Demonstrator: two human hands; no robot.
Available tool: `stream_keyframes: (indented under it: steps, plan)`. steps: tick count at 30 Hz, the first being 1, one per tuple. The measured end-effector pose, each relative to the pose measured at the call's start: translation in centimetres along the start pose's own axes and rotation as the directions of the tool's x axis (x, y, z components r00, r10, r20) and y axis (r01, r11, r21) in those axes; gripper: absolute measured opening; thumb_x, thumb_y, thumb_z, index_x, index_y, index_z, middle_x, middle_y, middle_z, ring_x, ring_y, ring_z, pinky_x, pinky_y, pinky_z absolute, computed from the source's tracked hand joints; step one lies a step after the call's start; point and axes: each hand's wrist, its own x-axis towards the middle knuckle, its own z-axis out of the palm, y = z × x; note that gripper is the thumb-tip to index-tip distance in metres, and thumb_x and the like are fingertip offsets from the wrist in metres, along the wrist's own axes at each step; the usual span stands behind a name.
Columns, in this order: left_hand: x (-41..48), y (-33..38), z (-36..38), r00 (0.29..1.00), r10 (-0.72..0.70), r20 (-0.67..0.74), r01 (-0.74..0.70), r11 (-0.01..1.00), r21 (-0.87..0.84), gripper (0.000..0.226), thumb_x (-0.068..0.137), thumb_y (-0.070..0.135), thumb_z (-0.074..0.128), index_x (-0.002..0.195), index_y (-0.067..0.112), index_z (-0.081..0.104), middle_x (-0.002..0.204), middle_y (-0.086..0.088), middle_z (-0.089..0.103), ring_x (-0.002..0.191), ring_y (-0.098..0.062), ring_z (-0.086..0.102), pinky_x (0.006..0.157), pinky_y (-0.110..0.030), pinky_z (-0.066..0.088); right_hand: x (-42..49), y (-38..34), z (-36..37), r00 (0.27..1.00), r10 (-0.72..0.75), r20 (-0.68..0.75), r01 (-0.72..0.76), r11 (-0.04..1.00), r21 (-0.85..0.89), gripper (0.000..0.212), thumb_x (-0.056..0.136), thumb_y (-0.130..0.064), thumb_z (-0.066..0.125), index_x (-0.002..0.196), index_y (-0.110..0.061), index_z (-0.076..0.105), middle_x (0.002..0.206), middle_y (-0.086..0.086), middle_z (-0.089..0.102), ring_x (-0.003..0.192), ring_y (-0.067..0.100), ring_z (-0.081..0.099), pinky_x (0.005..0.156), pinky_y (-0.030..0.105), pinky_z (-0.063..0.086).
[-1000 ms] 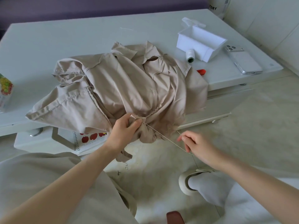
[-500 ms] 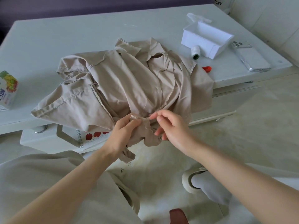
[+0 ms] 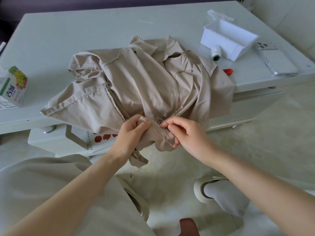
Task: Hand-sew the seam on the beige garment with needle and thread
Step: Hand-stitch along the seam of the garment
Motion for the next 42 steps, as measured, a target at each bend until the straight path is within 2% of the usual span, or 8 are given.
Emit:
stream_keyframes:
  steps: [5, 9, 13, 16, 24, 31, 37, 42]
  plan:
    - [0.0, 0.0, -0.1, 1.000, 0.008, 0.000, -0.008, 1.000, 0.004, 0.015, 0.094, 0.020, 0.056, 0.085, 0.008, 0.055, 0.072, -0.007, 0.056, 0.066, -0.016, 0.053, 0.058, -0.028, 0.043, -0.3, -0.3, -0.1, 0.979, -0.166, -0.120, 0.147, 0.977, -0.153, 0.007, 0.093, -0.009, 0.055, 0.089, -0.015, 0.058, 0.068, -0.002, 0.064, 0.052, 0.000, 0.054, 0.053, 0.015, 0.046]
    - [-0.1, -0.1, -0.1, 1.000, 0.022, -0.010, -0.021, 1.000, 0.021, 0.013, 0.094, 0.020, 0.057, 0.085, 0.010, 0.056, 0.072, -0.003, 0.058, 0.066, -0.012, 0.054, 0.059, -0.024, 0.045, -0.6, -0.6, 0.2, 0.977, -0.176, -0.124, 0.151, 0.971, -0.185, 0.011, 0.093, -0.013, 0.056, 0.083, -0.016, 0.052, 0.064, -0.006, 0.062, 0.052, 0.001, 0.053, 0.052, 0.013, 0.040]
    - [-0.2, 0.0, -0.1, 1.000, 0.011, -0.010, -0.011, 1.000, 0.014, 0.014, 0.095, 0.021, 0.055, 0.085, 0.011, 0.057, 0.074, -0.005, 0.059, 0.070, -0.015, 0.055, 0.064, -0.028, 0.046, -0.8, -0.2, 0.9, 0.968, -0.237, -0.084, 0.185, 0.896, -0.403, 0.009, 0.094, -0.019, 0.055, 0.087, -0.016, 0.051, 0.059, -0.016, 0.049, 0.056, 0.007, 0.047, 0.058, 0.035, 0.046]
    - [-0.2, 0.0, -0.1, 1.000, -0.004, 0.003, 0.004, 1.000, -0.007, 0.015, 0.096, 0.021, 0.054, 0.085, 0.011, 0.056, 0.075, -0.007, 0.059, 0.071, -0.018, 0.055, 0.066, -0.033, 0.045, -0.9, -0.3, 1.2, 0.965, -0.248, -0.079, 0.183, 0.861, -0.475, 0.008, 0.094, -0.020, 0.054, 0.089, -0.015, 0.053, 0.064, -0.008, 0.053, 0.057, 0.017, 0.051, 0.054, 0.038, 0.046]
    - [-0.2, 0.0, -0.3, 1.000, 0.006, 0.027, -0.006, 1.000, -0.007, 0.016, 0.096, 0.020, 0.053, 0.090, 0.005, 0.057, 0.079, -0.012, 0.059, 0.074, -0.020, 0.054, 0.068, -0.034, 0.044, -0.6, -0.7, 1.4, 0.982, -0.184, -0.043, 0.136, 0.847, -0.514, 0.008, 0.094, -0.020, 0.051, 0.093, -0.012, 0.052, 0.072, 0.005, 0.063, 0.068, 0.028, 0.058, 0.059, 0.041, 0.045]
    - [-0.3, 0.2, -0.2, 0.998, 0.051, 0.033, -0.052, 0.998, 0.021, 0.017, 0.096, 0.018, 0.053, 0.092, 0.002, 0.057, 0.079, -0.012, 0.058, 0.073, -0.020, 0.055, 0.067, -0.031, 0.045, -0.5, -0.9, 1.5, 0.985, -0.172, -0.022, 0.134, 0.837, -0.530, 0.008, 0.095, -0.021, 0.050, 0.093, -0.014, 0.052, 0.070, 0.001, 0.062, 0.067, 0.023, 0.058, 0.058, 0.037, 0.045]
    - [-0.6, 0.2, 0.0, 0.982, 0.186, 0.022, -0.187, 0.966, 0.180, 0.012, 0.095, 0.013, 0.053, 0.088, 0.004, 0.056, 0.070, -0.011, 0.050, 0.067, -0.016, 0.046, 0.064, -0.028, 0.041, -0.4, -0.9, 1.8, 0.985, -0.170, -0.020, 0.132, 0.828, -0.545, 0.007, 0.095, -0.019, 0.050, 0.092, -0.013, 0.053, 0.065, -0.001, 0.058, 0.061, 0.021, 0.053, 0.054, 0.031, 0.037]
    - [-1.1, -0.1, 0.2, 0.948, 0.316, 0.039, -0.312, 0.901, 0.301, 0.010, 0.095, 0.011, 0.052, 0.085, 0.009, 0.055, 0.070, -0.011, 0.054, 0.064, -0.025, 0.044, 0.061, -0.024, 0.038, -0.3, -1.1, 2.4, 0.995, -0.094, -0.024, 0.070, 0.864, -0.499, 0.006, 0.094, -0.020, 0.048, 0.092, -0.016, 0.051, 0.070, 0.004, 0.067, 0.069, 0.024, 0.062, 0.062, 0.037, 0.049]
